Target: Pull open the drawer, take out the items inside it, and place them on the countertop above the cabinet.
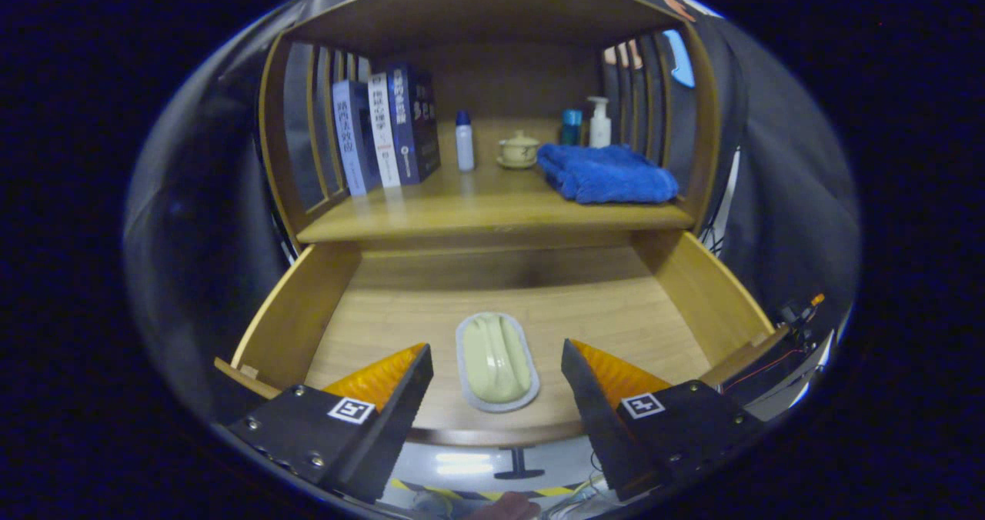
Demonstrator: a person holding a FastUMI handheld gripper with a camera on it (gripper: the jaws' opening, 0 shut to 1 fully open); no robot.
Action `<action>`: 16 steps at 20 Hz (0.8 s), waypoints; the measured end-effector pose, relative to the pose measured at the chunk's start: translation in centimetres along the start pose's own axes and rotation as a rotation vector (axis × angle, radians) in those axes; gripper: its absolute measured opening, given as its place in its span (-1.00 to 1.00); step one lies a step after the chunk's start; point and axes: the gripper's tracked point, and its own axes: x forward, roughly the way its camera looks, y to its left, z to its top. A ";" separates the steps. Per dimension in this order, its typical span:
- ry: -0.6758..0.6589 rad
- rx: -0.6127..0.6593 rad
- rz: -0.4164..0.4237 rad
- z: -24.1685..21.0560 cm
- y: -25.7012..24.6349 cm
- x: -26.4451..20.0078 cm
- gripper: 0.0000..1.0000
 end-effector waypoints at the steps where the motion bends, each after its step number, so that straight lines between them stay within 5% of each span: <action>1: 0.016 -0.003 0.000 0.2 0.1 0.7 0.99; 4: 0.053 -0.022 -0.039 0.6 -0.1 2.8 0.93; 6: 0.089 -0.028 -0.022 0.3 0.4 4.3 0.58; 10: 0.196 0.012 -0.055 -1.8 -0.5 6.1 0.26; 11: 0.233 0.023 -0.056 -2.5 -0.5 6.5 -0.12; 13: 0.217 0.046 -0.047 -2.6 -0.2 6.3 -0.46; 16: 0.140 0.030 -0.055 -1.3 -0.8 6.5 -0.71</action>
